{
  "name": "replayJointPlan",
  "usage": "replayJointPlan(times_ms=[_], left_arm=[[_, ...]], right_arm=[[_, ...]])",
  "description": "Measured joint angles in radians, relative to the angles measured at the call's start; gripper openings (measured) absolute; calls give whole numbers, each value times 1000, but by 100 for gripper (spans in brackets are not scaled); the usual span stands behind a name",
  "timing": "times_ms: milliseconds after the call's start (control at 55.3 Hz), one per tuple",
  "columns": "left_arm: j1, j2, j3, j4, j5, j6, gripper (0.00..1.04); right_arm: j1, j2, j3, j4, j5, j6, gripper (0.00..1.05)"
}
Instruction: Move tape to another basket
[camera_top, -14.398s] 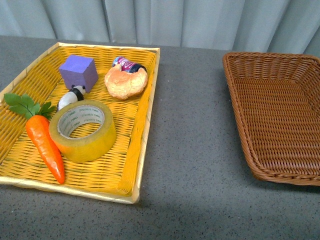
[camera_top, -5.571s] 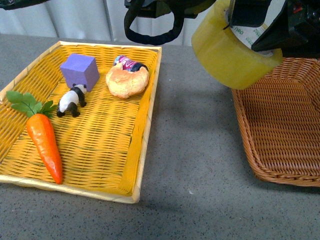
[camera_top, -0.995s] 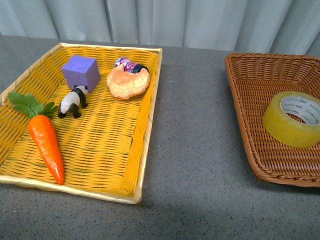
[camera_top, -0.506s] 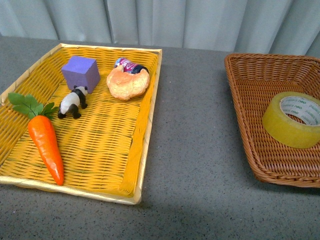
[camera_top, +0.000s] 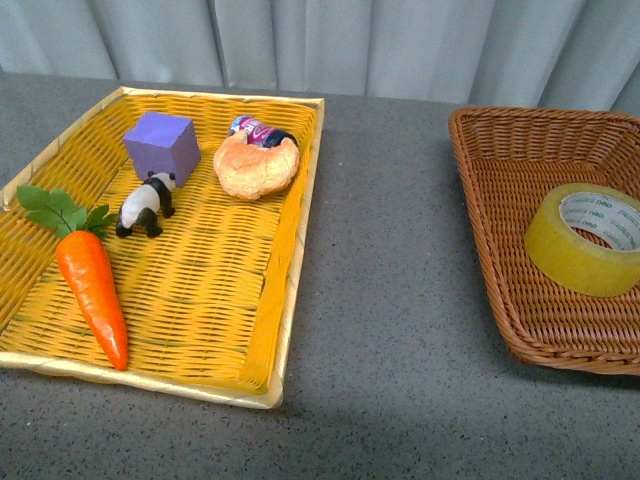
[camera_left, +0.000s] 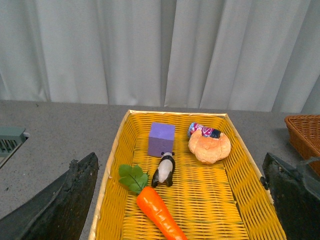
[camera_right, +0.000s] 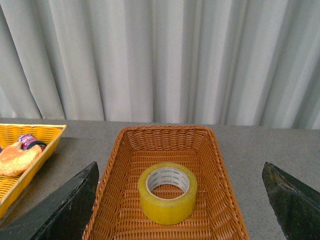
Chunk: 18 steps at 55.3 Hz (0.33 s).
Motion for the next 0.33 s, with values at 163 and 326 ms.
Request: replayJointPlan(times_ms=[163,326], left_arm=[[0,0,0,0,0,0,98],[0,0,0,0,0,0,98]], right_arm=[[0,0,0,0,0,0,96],[0,0,0,0,0,0,96]])
